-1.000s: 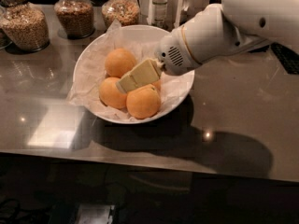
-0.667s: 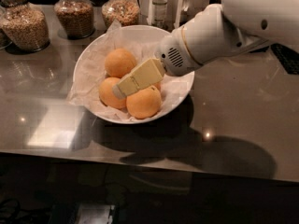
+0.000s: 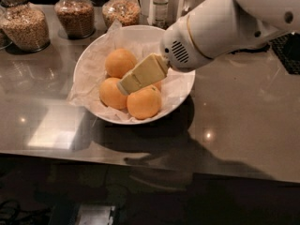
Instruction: Pick orange from white bowl
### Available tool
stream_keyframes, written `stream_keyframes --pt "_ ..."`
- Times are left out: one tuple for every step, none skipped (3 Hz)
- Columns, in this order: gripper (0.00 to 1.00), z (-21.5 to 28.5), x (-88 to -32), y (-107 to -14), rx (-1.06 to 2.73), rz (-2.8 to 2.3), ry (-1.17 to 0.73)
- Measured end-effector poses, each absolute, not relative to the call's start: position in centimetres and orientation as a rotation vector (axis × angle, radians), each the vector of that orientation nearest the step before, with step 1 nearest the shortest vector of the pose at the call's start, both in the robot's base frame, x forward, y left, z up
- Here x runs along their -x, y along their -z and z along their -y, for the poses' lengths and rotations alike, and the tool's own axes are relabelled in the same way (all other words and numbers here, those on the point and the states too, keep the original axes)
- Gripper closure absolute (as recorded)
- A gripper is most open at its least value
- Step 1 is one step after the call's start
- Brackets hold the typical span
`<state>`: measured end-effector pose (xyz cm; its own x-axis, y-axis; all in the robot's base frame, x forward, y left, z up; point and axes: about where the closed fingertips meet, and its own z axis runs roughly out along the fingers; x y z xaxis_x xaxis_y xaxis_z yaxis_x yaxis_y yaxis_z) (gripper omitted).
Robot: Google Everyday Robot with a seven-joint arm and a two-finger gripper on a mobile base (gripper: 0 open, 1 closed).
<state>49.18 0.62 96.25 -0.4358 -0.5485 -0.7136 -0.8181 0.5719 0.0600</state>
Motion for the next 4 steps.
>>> stream_keyframes --pt "0.29 -0.6 -48.5 -95.8 1.071 -2.173 -0.525" --pt "0.15 -1.8 -48.2 -94.6 1.09 -2.187 -0.558" --pt "0.2 -3.2 -48.3 -92.4 1.099 -2.215 -0.603" --pt "0.32 -3.9 -48.9 -90.4 1.088 -2.248 -0.627"
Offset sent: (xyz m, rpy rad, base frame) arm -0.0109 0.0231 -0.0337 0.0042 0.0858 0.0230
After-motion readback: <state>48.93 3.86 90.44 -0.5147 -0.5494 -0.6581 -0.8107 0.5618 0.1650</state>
